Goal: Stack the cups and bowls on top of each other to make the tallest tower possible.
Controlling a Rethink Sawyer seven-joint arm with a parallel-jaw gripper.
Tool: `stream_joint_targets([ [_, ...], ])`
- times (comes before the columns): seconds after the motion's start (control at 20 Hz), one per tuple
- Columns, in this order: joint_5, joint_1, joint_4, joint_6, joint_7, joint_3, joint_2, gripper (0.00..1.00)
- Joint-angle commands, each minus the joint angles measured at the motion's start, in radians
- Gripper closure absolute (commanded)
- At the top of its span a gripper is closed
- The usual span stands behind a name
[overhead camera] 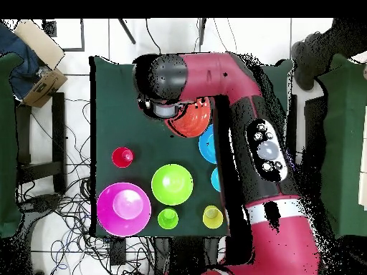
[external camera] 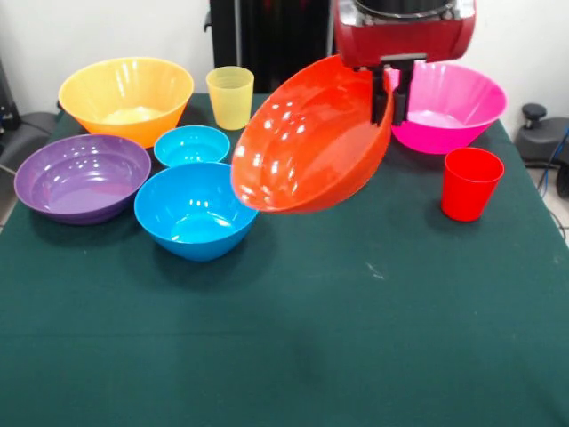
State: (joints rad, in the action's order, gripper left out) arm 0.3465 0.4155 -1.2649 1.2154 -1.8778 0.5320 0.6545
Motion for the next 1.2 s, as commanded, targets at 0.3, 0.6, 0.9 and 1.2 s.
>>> stream_joint_targets([
  [0.3, 0.078, -0.032, -0.071, 0.202, 0.08, -0.058, -0.058, 1.0],
  [0.6, 0.109, -0.046, 0.014, 0.245, 0.091, -0.072, -0.131, 1.0],
  [0.9, 0.128, -0.078, 0.217, 0.396, 0.096, -0.072, -0.242, 1.0],
  [1.2, 0.149, -0.1, 0.455, 0.543, 0.076, -0.063, -0.396, 1.0],
])
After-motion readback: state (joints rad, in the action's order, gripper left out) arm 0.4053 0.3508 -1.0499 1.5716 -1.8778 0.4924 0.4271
